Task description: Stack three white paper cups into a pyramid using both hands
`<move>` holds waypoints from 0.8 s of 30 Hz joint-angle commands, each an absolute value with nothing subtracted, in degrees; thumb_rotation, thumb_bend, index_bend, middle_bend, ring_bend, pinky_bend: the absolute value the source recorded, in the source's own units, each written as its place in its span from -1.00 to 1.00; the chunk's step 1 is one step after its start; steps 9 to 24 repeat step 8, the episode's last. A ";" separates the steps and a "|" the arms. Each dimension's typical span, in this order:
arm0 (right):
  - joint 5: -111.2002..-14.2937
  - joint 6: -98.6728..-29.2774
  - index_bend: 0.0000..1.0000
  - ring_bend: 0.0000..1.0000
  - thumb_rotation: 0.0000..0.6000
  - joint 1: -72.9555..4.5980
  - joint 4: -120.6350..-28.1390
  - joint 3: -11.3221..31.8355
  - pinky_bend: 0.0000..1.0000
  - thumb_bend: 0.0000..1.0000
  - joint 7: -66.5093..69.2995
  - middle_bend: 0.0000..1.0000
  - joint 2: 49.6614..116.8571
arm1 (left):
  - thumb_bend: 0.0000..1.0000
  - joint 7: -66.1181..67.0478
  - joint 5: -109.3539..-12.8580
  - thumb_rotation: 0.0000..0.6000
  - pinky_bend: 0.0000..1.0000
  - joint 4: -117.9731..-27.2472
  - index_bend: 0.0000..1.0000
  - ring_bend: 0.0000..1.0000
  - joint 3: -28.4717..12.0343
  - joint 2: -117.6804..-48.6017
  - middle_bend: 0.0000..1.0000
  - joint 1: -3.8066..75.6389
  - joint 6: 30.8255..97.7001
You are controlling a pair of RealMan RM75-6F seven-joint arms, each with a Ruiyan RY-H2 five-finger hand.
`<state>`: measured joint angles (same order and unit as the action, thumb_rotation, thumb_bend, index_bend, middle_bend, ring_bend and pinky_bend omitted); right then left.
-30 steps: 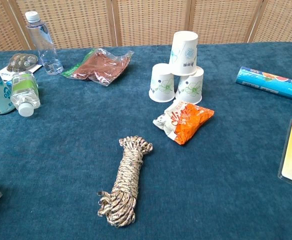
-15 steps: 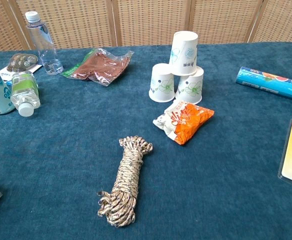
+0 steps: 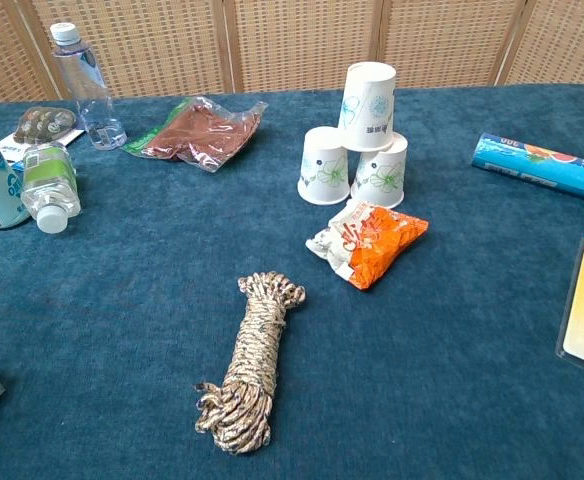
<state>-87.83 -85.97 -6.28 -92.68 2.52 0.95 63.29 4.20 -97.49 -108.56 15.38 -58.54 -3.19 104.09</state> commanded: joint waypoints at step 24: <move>-88.04 -85.96 -1.00 -1.00 1.00 -6.05 -93.31 2.68 -1.00 -0.09 0.04 -1.00 63.51 | -0.08 3.66 -96.66 1.00 -1.00 -108.62 -1.00 -1.00 12.96 -58.24 -1.00 -3.90 100.85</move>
